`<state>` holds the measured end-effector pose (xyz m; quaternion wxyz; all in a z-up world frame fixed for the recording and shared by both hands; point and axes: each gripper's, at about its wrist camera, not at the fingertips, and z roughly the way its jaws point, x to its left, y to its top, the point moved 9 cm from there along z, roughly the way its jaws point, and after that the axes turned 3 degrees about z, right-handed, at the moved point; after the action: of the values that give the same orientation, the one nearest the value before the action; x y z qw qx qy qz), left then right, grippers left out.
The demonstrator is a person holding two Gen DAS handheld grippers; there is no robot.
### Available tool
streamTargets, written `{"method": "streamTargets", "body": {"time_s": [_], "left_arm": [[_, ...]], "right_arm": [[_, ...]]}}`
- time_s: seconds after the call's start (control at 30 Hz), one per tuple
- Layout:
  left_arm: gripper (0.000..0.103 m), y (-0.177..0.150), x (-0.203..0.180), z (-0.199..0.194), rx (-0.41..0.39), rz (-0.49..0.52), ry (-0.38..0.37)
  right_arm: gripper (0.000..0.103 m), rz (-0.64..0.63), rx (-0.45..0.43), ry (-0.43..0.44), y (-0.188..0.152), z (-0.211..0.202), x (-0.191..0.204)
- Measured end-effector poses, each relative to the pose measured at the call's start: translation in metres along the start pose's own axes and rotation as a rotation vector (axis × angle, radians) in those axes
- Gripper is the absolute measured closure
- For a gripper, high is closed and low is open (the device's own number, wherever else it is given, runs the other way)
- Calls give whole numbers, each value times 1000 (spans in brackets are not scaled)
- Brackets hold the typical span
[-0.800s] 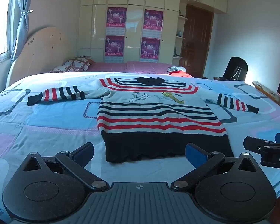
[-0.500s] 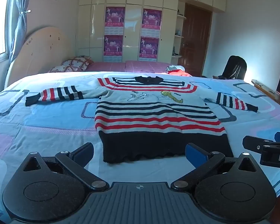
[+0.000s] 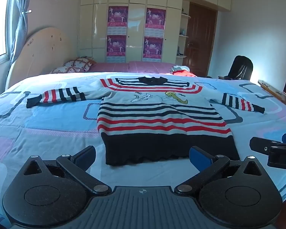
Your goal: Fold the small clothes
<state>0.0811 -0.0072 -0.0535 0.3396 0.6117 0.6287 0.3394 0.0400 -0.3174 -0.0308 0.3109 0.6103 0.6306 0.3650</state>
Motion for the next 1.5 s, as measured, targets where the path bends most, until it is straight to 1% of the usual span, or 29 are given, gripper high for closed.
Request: {"method": "streamTargets", "body": {"time_s": [0.6, 1.5], "left_arm": [[0, 0, 6, -1, -2, -5, 3], [0, 3, 6, 2, -4, -3, -2]], "right_arm": [[1, -1, -4, 0, 0, 0, 3], [1, -5, -7, -2, 2, 0, 8]]}}
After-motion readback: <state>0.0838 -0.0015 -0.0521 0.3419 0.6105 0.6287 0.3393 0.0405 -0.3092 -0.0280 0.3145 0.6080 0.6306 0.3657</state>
